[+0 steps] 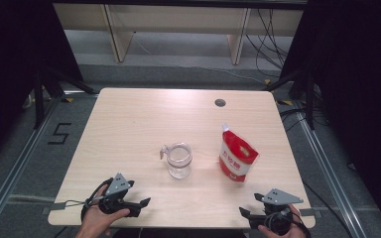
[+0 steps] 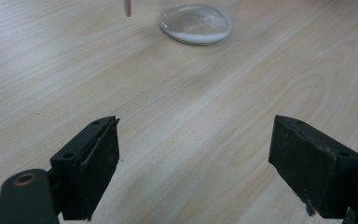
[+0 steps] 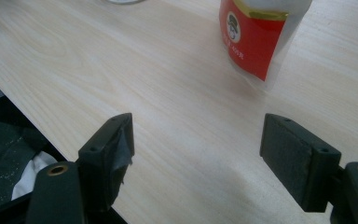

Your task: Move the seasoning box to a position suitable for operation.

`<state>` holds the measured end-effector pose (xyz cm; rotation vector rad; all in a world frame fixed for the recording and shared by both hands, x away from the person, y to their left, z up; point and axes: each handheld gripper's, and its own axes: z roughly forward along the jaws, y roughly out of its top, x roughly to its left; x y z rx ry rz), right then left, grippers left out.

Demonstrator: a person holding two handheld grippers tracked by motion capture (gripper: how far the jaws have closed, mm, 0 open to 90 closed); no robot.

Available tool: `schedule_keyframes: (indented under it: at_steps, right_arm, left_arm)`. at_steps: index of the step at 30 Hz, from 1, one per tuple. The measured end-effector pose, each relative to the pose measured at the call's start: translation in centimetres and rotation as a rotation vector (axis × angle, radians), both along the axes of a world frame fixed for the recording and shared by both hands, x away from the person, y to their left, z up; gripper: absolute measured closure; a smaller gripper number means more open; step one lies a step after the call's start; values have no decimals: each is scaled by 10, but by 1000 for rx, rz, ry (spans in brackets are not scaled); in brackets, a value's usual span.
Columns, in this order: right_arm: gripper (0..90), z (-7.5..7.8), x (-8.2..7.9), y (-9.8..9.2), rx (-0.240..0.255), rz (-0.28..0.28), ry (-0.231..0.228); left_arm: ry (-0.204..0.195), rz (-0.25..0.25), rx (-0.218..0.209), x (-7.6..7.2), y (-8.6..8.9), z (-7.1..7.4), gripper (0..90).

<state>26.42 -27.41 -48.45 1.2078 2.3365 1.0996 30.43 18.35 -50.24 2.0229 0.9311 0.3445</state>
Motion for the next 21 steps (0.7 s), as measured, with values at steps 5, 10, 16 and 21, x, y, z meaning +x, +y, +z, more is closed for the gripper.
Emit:
schedule_keyframes:
  at_steps: [5,10,16,21]
  right_arm:
    - [268,0,1,-2,-32,22,-26]
    - [269,0,2,-1,-33,31,-41]
    - [267,0,2,0,-4,39,-44]
    - [267,0,3,0,6,40,-47]
  left_arm:
    - [-6,-8,30,2,2,2,156]
    - [-40,-11,46,6,3,5,174]
    - [-75,17,36,16,2,12,206]
    - [-85,41,13,27,2,16,243]
